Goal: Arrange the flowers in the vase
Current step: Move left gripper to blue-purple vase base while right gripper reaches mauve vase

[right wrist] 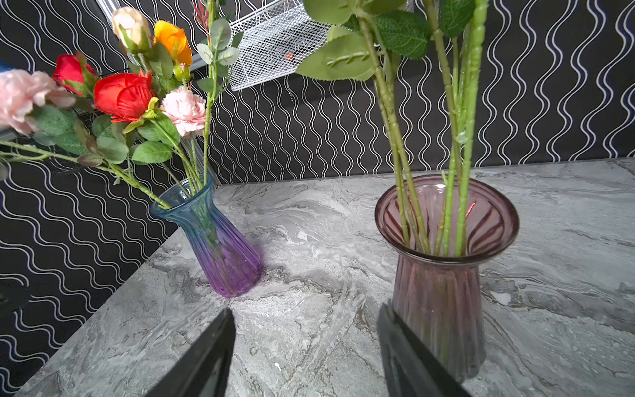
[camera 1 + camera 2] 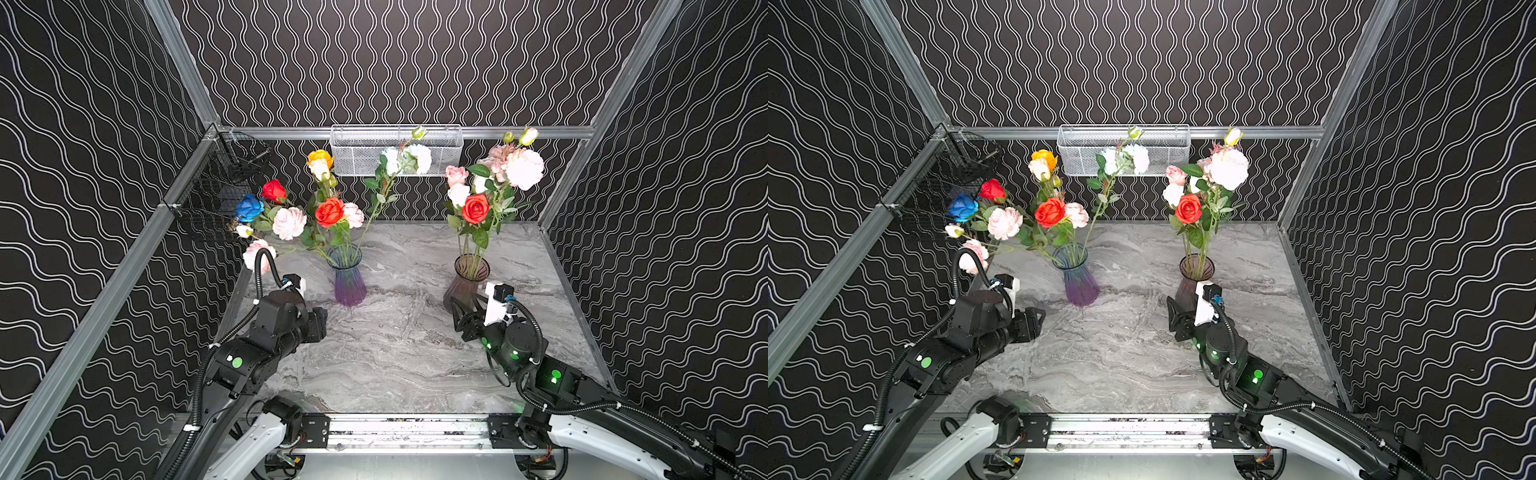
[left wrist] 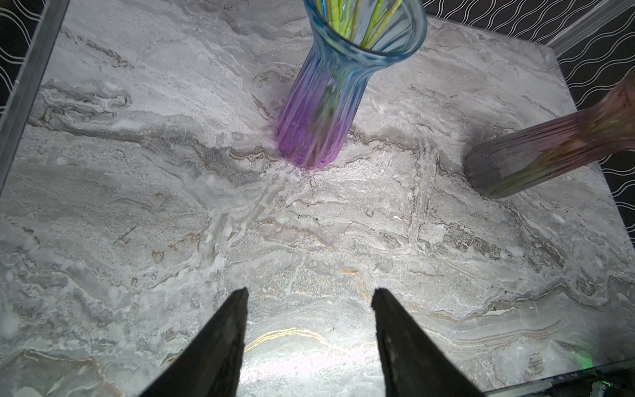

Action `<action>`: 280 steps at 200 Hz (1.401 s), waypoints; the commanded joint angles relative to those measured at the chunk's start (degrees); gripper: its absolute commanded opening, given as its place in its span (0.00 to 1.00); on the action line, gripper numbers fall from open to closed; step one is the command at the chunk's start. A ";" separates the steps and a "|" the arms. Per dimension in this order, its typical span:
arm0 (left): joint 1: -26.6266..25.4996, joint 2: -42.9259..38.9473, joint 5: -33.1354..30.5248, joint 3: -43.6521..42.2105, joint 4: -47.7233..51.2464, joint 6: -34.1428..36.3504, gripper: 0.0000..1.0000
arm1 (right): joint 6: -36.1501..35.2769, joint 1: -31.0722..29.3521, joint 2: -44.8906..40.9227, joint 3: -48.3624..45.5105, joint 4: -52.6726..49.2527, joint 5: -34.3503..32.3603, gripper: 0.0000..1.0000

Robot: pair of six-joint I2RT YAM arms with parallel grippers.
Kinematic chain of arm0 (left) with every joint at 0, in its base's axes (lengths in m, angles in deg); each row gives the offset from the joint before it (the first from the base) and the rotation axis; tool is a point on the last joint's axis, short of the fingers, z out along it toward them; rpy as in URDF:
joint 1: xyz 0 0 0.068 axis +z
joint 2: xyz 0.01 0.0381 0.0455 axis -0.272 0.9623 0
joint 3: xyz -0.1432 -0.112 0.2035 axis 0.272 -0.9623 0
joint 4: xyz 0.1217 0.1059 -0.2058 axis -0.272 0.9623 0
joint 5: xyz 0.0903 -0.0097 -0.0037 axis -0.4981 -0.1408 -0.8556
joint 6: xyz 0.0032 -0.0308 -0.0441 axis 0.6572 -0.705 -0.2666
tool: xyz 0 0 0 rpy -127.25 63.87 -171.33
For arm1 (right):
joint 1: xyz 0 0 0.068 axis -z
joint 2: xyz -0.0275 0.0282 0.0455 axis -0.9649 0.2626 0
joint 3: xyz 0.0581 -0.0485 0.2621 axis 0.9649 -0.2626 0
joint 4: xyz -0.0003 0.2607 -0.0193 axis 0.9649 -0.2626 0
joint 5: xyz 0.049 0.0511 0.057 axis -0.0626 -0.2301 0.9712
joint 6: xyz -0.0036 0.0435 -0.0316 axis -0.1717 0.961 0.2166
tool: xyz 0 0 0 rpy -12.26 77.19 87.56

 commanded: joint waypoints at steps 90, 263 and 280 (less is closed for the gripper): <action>-0.02 -2.06 2.69 -7.73 -7.51 -7.05 0.52 | 0.59 0.01 -0.56 -0.22 0.45 -0.29 0.67; 18.82 27.57 3.58 -36.15 -73.27 -28.95 0.47 | 13.64 8.61 -6.68 6.78 -24.89 -11.92 0.62; 19.02 34.14 4.75 -34.90 -80.62 -29.31 0.47 | 17.13 14.50 -5.58 7.12 -27.50 -9.21 0.61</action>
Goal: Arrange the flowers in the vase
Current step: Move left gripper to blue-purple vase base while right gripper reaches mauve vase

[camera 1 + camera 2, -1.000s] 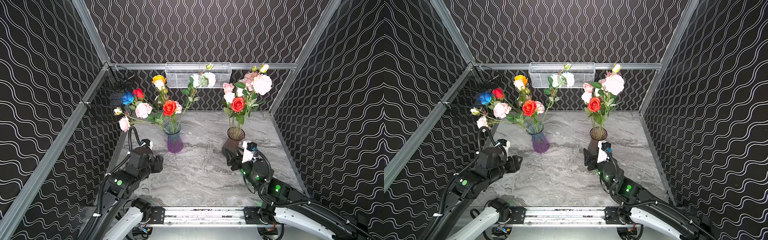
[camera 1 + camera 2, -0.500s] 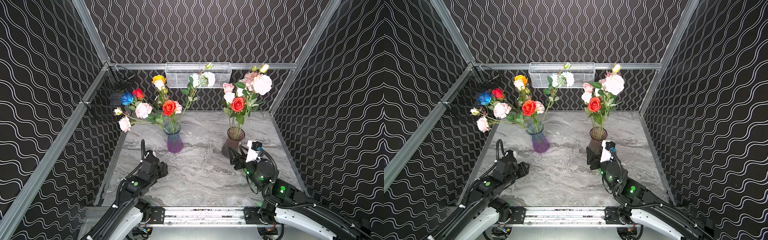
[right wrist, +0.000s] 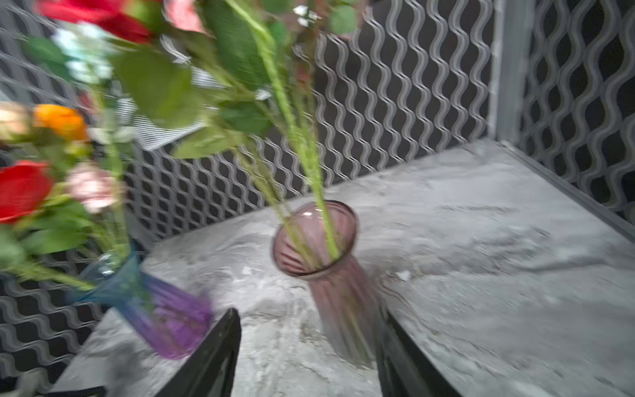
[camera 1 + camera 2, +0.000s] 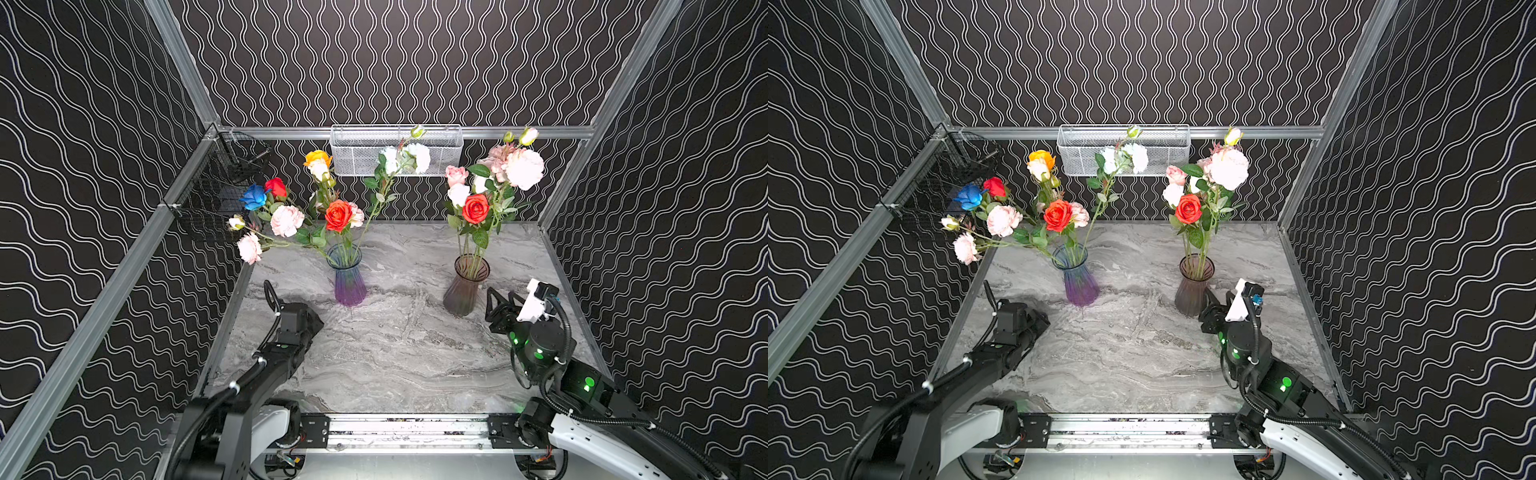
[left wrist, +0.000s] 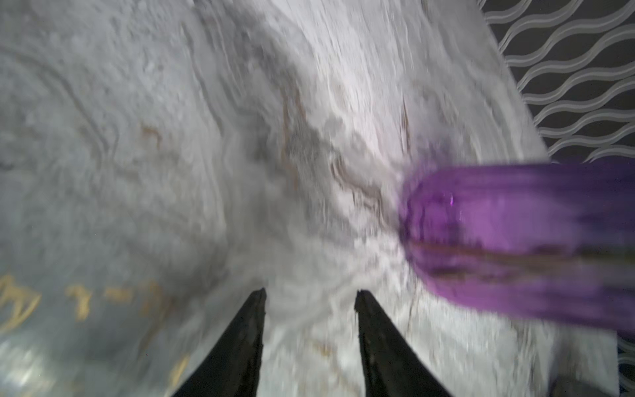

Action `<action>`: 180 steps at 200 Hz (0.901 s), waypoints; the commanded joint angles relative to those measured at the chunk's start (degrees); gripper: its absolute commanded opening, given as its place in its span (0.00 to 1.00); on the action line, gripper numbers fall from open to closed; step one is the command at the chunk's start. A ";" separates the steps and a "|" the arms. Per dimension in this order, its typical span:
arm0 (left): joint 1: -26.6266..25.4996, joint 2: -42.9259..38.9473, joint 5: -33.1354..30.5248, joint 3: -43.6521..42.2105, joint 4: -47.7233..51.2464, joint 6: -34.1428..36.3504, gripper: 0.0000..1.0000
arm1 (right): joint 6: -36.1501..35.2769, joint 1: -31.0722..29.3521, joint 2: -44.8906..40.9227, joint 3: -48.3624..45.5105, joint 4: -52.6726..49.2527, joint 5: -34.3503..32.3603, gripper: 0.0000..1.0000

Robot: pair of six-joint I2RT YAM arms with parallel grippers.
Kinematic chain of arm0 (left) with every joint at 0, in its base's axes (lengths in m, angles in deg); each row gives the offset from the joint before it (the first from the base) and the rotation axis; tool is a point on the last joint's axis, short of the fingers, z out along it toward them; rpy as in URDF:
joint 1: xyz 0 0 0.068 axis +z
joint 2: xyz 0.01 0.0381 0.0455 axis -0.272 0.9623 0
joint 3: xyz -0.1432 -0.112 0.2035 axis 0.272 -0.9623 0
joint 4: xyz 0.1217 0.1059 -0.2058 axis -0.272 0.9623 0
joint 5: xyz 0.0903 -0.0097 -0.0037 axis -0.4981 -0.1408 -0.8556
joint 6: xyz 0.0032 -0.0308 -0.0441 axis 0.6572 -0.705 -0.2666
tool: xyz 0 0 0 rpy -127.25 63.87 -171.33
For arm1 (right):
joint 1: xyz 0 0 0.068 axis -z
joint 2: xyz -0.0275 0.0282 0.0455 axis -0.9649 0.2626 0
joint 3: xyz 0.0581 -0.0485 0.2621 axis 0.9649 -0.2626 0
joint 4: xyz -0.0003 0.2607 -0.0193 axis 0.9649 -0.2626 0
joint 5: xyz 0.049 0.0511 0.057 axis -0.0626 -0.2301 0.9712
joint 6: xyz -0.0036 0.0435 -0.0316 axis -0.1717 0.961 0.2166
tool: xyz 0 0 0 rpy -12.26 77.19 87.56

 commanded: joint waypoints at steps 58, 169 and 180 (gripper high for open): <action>2.65 15.63 4.43 3.07 -26.08 -2.32 0.46 | 8.36 29.29 3.27 -0.94 -2.40 20.07 0.60; 9.16 31.41 15.88 6.06 -44.94 -1.24 0.45 | 24.13 53.65 32.54 -17.33 42.91 63.78 0.53; 9.16 31.84 16.09 6.42 -43.64 -0.39 0.45 | 25.26 53.65 35.73 -17.44 45.26 64.33 0.52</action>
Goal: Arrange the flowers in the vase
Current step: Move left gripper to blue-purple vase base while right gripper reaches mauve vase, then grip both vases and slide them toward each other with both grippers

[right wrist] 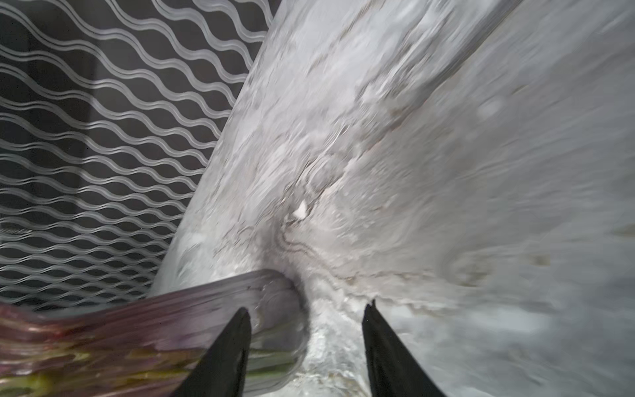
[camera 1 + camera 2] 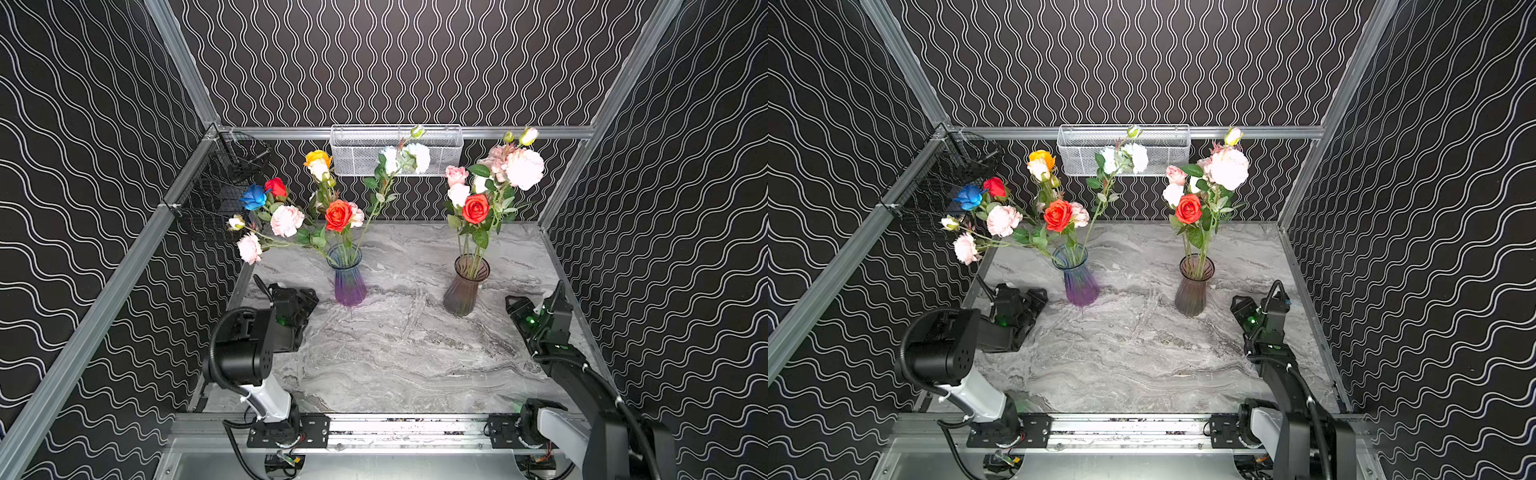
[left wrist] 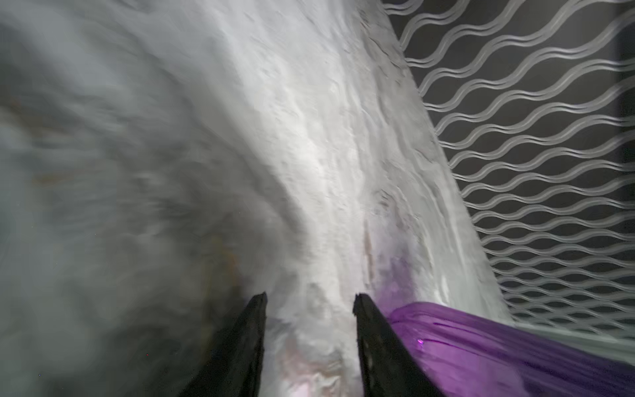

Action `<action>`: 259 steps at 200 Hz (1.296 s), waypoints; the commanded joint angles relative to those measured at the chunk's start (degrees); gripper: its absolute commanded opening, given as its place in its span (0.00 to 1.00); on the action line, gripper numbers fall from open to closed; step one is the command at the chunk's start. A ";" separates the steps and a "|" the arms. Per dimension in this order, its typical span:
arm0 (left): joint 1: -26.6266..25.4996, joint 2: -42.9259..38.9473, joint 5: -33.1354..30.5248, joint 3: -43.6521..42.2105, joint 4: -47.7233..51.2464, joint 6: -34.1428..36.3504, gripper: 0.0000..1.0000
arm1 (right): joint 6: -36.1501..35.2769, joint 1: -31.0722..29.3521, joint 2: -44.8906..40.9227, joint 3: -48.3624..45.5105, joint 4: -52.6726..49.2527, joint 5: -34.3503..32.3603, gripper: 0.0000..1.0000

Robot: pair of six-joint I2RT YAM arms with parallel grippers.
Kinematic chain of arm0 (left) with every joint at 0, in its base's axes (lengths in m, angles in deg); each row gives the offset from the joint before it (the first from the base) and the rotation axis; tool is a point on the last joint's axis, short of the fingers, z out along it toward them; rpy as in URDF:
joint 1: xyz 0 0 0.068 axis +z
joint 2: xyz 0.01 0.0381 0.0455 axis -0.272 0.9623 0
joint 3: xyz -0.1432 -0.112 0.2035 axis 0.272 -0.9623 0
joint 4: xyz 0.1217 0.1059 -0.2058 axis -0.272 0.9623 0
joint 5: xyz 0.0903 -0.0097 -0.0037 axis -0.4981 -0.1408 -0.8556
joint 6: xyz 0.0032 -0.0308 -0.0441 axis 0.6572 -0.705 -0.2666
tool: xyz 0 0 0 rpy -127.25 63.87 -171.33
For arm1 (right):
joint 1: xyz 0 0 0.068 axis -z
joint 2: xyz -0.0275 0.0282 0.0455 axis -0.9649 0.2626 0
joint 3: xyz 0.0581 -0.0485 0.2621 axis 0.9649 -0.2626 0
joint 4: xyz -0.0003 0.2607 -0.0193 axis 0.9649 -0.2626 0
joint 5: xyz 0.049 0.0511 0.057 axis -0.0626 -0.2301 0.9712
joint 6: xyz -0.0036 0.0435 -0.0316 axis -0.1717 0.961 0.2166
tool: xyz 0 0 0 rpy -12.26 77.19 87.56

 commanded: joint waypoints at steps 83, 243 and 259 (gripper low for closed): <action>0.19 7.46 9.04 2.57 -11.34 0.22 0.47 | 7.27 -0.18 22.22 0.57 26.84 11.80 0.44; -2.13 15.44 15.10 4.36 -18.99 -2.38 0.43 | 8.29 -8.16 28.29 2.04 31.76 9.19 0.44; -2.17 15.49 15.21 4.26 -19.22 -2.37 0.43 | 7.99 -8.44 28.16 2.49 30.89 9.07 0.44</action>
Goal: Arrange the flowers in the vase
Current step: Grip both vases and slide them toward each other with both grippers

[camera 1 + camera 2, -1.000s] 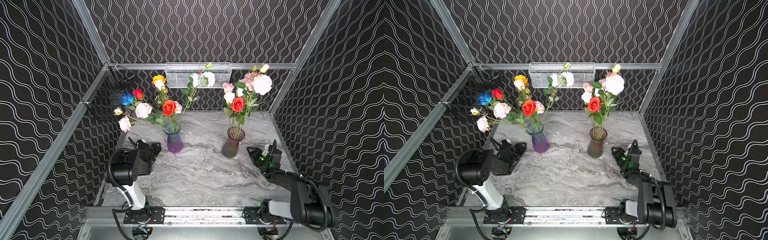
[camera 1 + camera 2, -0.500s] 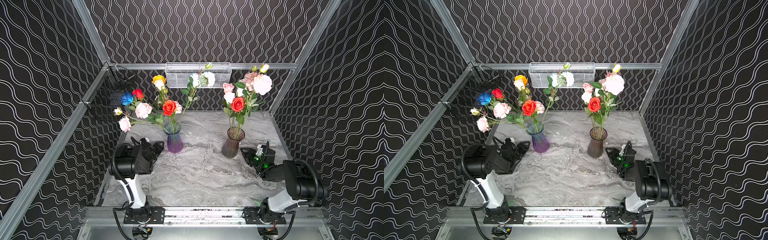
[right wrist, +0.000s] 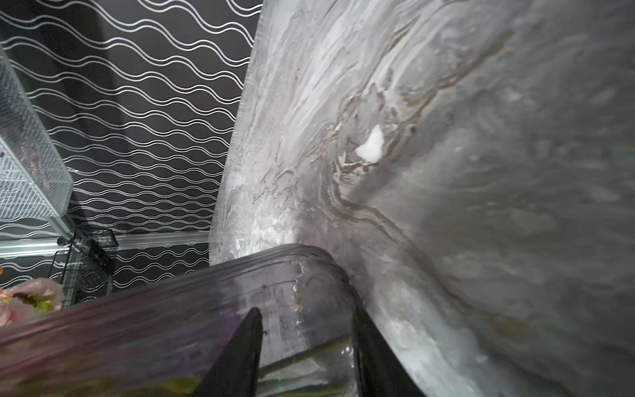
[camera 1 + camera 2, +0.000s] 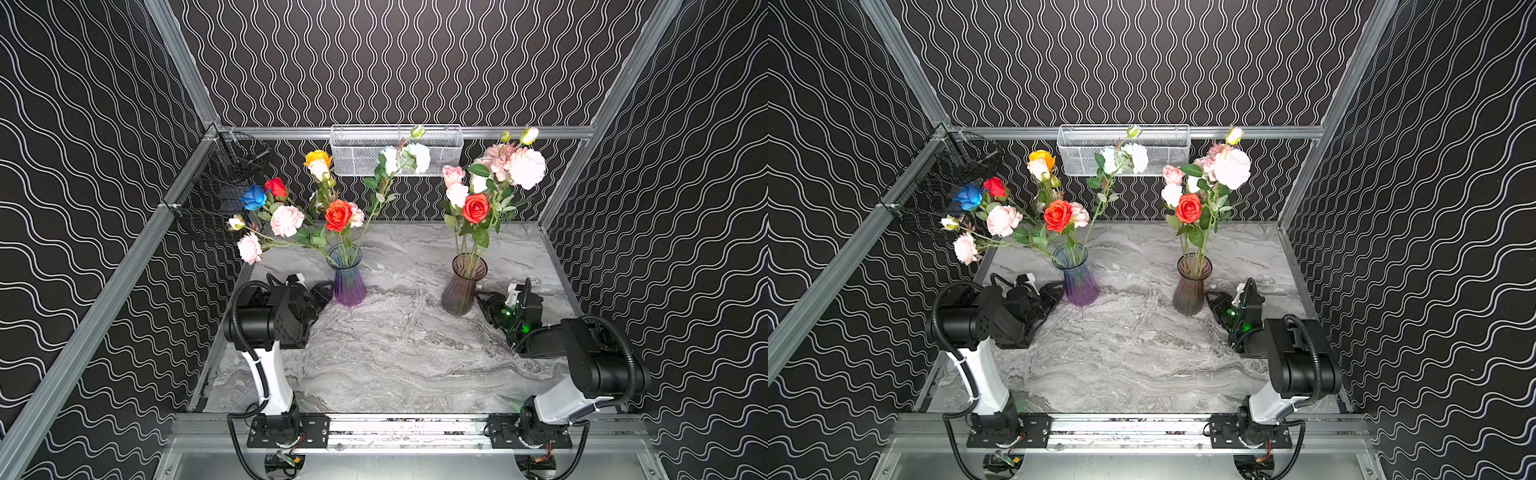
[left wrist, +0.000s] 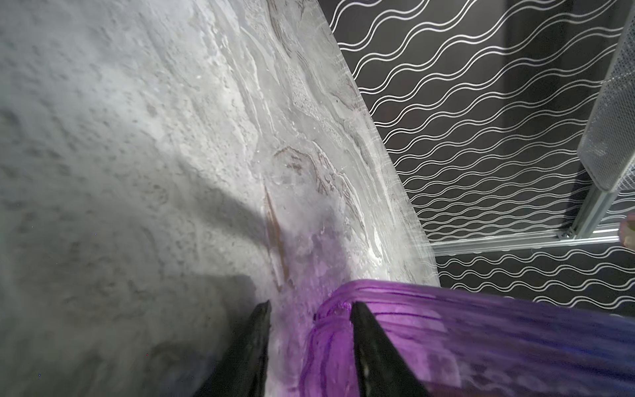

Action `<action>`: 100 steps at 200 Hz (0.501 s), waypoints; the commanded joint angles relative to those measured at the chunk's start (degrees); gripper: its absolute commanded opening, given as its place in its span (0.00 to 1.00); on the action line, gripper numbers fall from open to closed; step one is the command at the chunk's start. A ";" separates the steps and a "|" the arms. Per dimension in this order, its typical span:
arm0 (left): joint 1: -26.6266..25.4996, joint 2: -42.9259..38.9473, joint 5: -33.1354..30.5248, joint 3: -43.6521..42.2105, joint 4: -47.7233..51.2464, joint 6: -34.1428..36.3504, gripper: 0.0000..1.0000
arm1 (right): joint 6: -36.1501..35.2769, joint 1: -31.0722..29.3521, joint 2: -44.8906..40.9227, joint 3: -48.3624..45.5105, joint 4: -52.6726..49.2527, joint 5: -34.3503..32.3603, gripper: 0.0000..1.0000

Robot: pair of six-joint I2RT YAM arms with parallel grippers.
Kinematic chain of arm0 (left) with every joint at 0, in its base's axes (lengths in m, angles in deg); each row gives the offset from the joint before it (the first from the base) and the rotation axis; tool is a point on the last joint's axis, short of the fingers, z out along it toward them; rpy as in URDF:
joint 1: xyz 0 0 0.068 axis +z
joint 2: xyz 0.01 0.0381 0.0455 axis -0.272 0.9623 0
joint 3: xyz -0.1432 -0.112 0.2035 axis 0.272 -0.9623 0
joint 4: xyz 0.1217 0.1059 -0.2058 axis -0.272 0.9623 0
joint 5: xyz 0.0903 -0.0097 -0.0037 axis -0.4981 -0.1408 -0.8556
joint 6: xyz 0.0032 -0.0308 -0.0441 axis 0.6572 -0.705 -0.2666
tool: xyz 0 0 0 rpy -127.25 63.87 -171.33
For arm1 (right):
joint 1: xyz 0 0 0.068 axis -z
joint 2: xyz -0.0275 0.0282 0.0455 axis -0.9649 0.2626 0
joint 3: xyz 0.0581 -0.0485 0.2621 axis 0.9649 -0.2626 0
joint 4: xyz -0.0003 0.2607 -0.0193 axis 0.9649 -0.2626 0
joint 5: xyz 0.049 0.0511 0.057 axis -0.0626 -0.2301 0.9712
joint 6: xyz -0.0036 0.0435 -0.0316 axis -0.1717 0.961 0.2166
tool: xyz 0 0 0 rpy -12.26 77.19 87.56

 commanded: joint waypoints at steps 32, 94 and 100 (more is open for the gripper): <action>-0.14 1.18 1.00 0.29 -1.21 -0.71 0.43 | 0.17 -1.77 0.28 1.09 1.26 -0.62 0.44; -0.14 1.16 1.47 0.92 -0.32 0.36 0.42 | 0.24 -3.89 2.37 2.16 2.01 -1.59 0.44; -0.14 1.05 1.38 0.98 -0.12 0.53 0.42 | 0.10 -4.05 2.21 2.16 1.61 -1.85 0.44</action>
